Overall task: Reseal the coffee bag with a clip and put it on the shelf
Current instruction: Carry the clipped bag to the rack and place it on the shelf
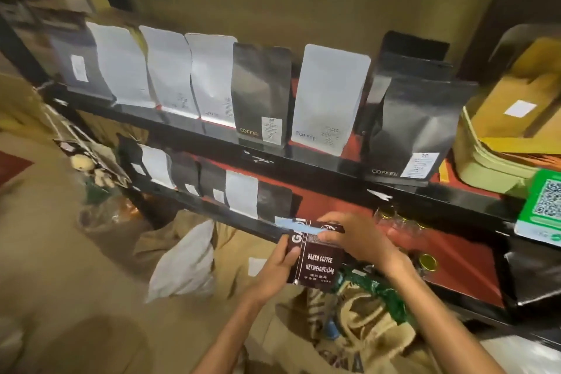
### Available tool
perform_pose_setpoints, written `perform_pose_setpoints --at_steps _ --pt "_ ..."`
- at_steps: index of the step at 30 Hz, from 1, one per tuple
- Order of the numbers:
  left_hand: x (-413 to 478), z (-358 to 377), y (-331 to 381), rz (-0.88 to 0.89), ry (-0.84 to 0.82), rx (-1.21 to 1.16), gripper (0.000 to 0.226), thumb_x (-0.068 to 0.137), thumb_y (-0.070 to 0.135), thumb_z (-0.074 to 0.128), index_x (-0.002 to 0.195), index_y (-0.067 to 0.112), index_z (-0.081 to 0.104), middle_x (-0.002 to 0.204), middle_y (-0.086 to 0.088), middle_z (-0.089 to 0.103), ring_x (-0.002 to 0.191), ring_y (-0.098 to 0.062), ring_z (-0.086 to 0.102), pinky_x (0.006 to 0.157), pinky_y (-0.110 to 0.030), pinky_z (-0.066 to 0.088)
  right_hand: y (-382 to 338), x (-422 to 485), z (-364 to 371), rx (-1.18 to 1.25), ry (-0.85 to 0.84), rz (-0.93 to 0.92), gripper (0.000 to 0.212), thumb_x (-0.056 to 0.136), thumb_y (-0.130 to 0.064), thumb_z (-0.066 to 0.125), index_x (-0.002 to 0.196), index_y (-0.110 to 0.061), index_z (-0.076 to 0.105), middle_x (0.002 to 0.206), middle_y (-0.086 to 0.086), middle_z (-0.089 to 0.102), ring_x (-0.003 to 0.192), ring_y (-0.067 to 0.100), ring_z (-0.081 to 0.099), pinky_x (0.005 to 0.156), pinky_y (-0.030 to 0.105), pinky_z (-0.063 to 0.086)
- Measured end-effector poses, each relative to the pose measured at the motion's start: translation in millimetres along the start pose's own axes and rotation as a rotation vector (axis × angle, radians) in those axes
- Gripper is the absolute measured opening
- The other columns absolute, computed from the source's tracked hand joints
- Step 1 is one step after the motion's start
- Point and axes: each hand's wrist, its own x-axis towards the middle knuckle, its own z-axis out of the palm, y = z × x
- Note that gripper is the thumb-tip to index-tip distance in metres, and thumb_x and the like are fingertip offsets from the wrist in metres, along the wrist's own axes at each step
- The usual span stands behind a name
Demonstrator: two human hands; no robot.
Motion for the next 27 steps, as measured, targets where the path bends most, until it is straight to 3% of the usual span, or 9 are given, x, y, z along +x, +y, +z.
perform_pose_setpoints --at_steps 2,4,6,10,13,16,19,22,27 --pt "26.0 -11.5 0.2 0.012 -0.032 0.109 0.032 0.106 0.011 0.045 0.128 0.034 0.044 0.124 0.01 0.062 0.113 -0.007 0.059 0.089 -0.012 0.049 -1.4 8.1 2.0 -0.077 0.061 0.052 0.035 0.086 -0.045 0.07 0.118 -0.031 0.071 0.12 -0.01 0.075 0.109 0.015 0.069 0.091 0.033 0.052" --pt "50.4 -23.9 2.8 0.036 -0.116 0.238 0.041 0.103 0.012 0.052 0.139 0.025 0.04 0.132 -0.003 0.059 0.124 -0.019 0.056 0.103 -0.03 0.047 -1.3 16.6 5.7 -0.12 0.134 0.109 0.036 0.087 -0.043 0.071 0.12 -0.03 0.071 0.121 -0.005 0.075 0.111 0.02 0.069 0.095 0.039 0.052" --pt "77.3 -42.4 7.9 0.094 -0.125 0.512 0.055 0.096 0.017 0.063 0.145 0.02 0.039 0.136 -0.006 0.06 0.126 -0.023 0.056 0.109 -0.042 0.044 -0.5 27.2 10.8 -0.14 0.208 0.193 0.035 0.088 -0.041 0.071 0.121 -0.028 0.07 0.118 0.0 0.076 0.109 0.025 0.069 0.094 0.039 0.052" --pt "139.0 -84.1 24.8 0.445 0.108 1.094 0.058 0.083 0.02 0.078 0.135 0.022 0.053 0.135 -0.005 0.062 0.127 -0.028 0.055 0.112 -0.043 0.041 8.7 58.7 22.3 -0.154 0.277 0.299 0.036 0.092 -0.038 0.066 0.126 -0.025 0.067 0.121 0.004 0.075 0.112 0.026 0.068 0.095 0.042 0.053" --pt "184.3 -108.8 27.8 0.476 0.061 1.345 0.056 0.091 0.03 0.069 0.142 0.02 0.046 0.144 -0.007 0.055 0.136 -0.03 0.046 0.115 -0.039 0.031 19.0 85.4 36.5 -0.156 0.276 0.344 0.041 0.093 -0.039 0.063 0.131 -0.025 0.064 0.122 0.007 0.074 0.114 0.028 0.067 0.095 0.041 0.052" --pt "216.9 -120.8 23.9 0.423 -0.04 1.406 0.058 0.096 0.032 0.063 0.147 0.022 0.038 0.152 -0.009 0.046 0.139 -0.034 0.043 0.115 -0.039 0.033 32.2 106.8 54.1 -0.136 0.277 0.363 0.041 0.091 -0.038 0.065 0.13 -0.022 0.065 0.117 0.009 0.076 0.111 0.029 0.069 0.092 0.04 0.052" --pt "231.5 -123.4 17.2 0.403 -0.17 1.468 0.043 0.098 0.031 0.061 0.139 0.023 0.053 0.147 -0.009 0.053 0.135 -0.034 0.05 0.113 -0.04 0.04 44.6 116.5 70.0 -0.112 0.261 0.374 0.038 0.091 -0.039 0.065 0.126 -0.023 0.067 0.112 0.009 0.078 0.106 0.031 0.071 0.09 0.041 0.053" --pt "237.3 -125.4 10.1 0.348 -0.197 1.337 0.029 0.097 0.017 0.062 0.127 0.017 0.064 0.131 -0.011 0.066 0.121 -0.034 0.062 0.102 -0.039 0.051 53.1 117.7 83.2 -0.106 0.236 0.368 0.041 0.093 -0.043 0.06 0.127 -0.021 0.065 0.114 0.01 0.077 0.104 0.033 0.072 0.088 0.043 0.055" --pt "242.7 -127.1 5.8 0.226 -0.205 1.13 0.028 0.096 0.005 0.059 0.123 0.009 0.066 0.121 -0.014 0.071 0.114 -0.033 0.067 0.094 -0.04 0.057 60.6 117.7 97.4 -0.056 0.26 0.361 0.038 0.094 -0.036 0.063 0.127 -0.016 0.065 0.119 0.01 0.075 0.106 0.032 0.071 0.09 0.044 0.056"
